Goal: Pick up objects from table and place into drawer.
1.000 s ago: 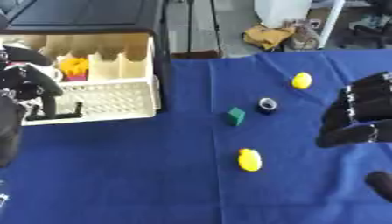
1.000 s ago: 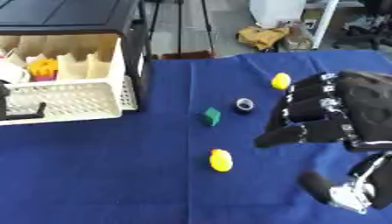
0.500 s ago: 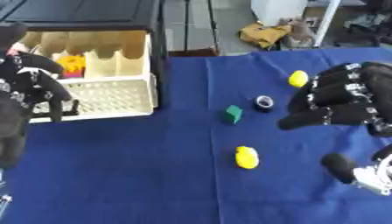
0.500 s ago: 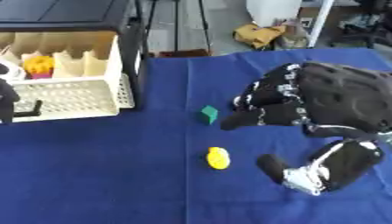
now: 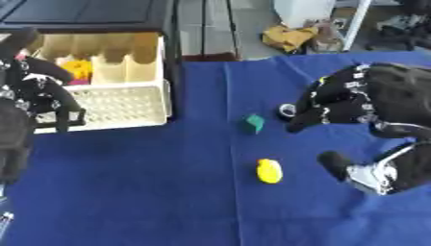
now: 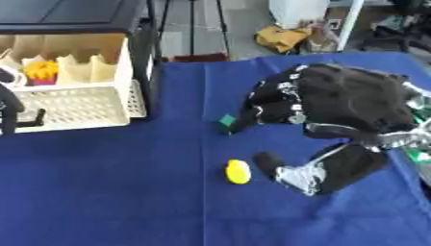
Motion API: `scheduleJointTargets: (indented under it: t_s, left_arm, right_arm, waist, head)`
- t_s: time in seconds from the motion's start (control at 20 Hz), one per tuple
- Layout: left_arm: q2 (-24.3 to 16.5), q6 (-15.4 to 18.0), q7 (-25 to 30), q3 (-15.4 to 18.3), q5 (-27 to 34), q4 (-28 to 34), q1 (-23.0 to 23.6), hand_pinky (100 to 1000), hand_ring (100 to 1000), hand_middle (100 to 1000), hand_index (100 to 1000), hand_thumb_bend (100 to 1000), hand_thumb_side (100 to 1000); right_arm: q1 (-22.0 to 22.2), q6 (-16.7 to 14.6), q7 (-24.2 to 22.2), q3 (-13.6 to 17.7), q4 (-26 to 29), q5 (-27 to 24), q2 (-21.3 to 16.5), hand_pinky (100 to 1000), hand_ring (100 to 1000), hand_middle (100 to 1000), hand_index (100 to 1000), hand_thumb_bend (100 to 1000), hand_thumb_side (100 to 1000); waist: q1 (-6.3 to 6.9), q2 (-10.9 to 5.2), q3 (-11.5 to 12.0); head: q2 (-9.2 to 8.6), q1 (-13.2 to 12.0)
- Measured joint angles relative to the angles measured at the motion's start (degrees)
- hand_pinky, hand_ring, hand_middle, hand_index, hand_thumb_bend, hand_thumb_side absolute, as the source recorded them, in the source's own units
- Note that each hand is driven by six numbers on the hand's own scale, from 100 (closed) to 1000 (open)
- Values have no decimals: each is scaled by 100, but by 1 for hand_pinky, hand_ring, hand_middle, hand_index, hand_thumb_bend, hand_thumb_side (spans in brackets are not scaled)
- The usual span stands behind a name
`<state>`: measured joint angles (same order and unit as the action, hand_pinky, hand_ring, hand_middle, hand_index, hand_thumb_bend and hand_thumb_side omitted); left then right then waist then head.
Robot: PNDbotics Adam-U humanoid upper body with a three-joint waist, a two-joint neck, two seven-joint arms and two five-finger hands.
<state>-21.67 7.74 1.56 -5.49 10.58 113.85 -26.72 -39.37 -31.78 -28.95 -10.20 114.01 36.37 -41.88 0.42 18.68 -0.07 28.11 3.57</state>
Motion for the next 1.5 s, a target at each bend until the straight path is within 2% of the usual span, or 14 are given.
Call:
scheduleJointTargets:
  t_s: [0.3,0.45,0.65,0.8,0.85,1.2,1.5]
  left_arm:
    - [0,-64,21,1,-7,0,0,204,447,552,923,100,946]
    - [2,-114,47,1,-24,0,2,202,445,546,920,100,948]
    - [4,-163,56,1,-41,0,8,195,440,534,917,100,948]
    - [17,-214,57,1,-52,0,15,188,435,521,911,100,951]
    - [33,-231,63,0,-54,0,20,186,433,518,908,100,950]
    - [57,-322,65,-2,-89,0,25,182,430,514,906,100,951]
    - [101,-379,73,-5,-109,0,25,181,429,510,901,100,949]
  right_arm:
    - [-22,-62,-184,-36,-94,694,240,467,668,605,808,100,1000]
    - [-49,-117,-373,-58,-310,739,434,470,651,581,865,100,1000]
    - [-69,-28,-502,-71,-543,739,638,474,627,551,913,100,1000]
    - [-132,56,-587,-42,-717,794,755,474,592,517,922,100,1000]
    - [-162,87,-617,-29,-801,842,795,478,596,519,926,143,1000]
    - [-284,194,-724,14,-1474,1166,1043,489,616,530,924,128,1000]
    - [-301,202,-732,24,-1779,1371,1198,500,640,548,925,194,1000]
  waist:
    - [-15,-35,2]
    - [-17,-36,1]
    - [-17,-36,-17]
    - [-17,-42,-26]
    - [-17,-47,-25]
    - [-16,-49,7]
    - [-24,-49,17]
  head:
    - [3,3]
    - [21,3]
    - [51,1]
    - [56,2]
    - [57,6]
    - [101,66]
    - [105,112]
